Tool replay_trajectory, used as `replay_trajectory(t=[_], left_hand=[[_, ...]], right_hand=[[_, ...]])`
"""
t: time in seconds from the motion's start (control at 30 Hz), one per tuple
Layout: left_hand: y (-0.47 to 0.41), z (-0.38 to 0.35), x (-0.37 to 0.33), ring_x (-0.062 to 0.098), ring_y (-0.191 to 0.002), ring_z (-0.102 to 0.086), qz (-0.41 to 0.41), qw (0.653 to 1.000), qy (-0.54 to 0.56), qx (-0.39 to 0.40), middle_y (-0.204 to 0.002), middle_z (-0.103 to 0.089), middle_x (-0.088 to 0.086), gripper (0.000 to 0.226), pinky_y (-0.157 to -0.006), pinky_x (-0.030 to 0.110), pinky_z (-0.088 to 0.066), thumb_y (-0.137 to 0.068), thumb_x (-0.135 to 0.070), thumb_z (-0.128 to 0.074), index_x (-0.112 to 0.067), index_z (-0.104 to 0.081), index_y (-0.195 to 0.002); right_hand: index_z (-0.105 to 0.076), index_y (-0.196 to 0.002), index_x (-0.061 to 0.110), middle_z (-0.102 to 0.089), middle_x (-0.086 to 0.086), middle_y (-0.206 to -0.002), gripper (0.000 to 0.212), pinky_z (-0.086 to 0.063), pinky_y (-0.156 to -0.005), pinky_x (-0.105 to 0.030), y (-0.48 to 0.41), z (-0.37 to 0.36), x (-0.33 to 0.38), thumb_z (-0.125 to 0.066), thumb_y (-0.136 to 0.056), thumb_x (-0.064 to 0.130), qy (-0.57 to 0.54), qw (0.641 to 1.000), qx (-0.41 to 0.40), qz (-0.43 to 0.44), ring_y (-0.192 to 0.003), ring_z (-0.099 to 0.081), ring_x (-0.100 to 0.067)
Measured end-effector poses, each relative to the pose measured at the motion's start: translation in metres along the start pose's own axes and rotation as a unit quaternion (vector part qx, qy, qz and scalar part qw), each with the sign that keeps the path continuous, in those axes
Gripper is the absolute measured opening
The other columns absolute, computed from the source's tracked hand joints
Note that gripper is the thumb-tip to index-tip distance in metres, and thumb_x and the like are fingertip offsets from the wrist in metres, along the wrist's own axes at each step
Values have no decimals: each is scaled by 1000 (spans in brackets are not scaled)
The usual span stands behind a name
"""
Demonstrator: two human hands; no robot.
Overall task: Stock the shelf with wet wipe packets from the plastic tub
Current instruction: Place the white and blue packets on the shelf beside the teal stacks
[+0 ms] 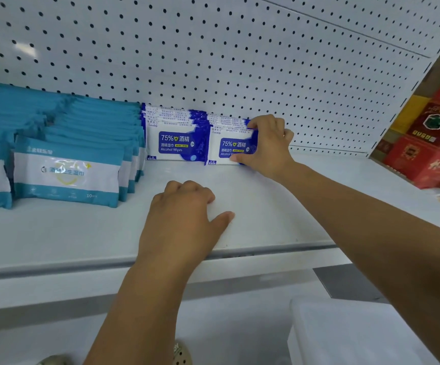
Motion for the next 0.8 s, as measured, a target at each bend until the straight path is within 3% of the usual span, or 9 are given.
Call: replay_trajectory(t=[0.2, 0.53, 0.8], left_hand=[[1, 1, -1, 14, -129, -40, 3, 1000, 7, -3, -136, -55, -11, 50, -107, 34, -36, -93, -64, -52, -32, -60, -130], [9, 7, -12, 14, -128, -45, 26, 995, 74, -55, -134, -59, -7, 44, -102, 32, -39, -94, -51, -60, -28, -61, -131], [33, -21, -96, 12, -129, -45, -88, 984, 150, -20, -135, -59, -8, 47, -103, 29, -38, -92, -49, -66, -26, -62, -132]], right_hand=[[-43, -134, 26, -45, 8, -132, 91, -21, -98, -33, 6, 5, -5, -88, -61, 55, -39, 999, 15, -15, -126, -35, -13], [-46, -144, 24, -46, 7, -149, 79, -32, -113, -34, 60, 46, -18, -81, -78, 50, -62, 992, 101, 45, -135, -39, -12], [-48, -143, 29, -43, 12, -153, 72, -32, -116, -31, 148, 123, -62, -72, -83, 58, -15, 993, 113, -9, -140, -35, -10]])
Point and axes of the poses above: each hand's wrist, its own y-axis away from the middle knuckle, its own z-axis out of the back of the hand, x = y × z, the point moved 7 cm from there along -y, towards the middle knuckle
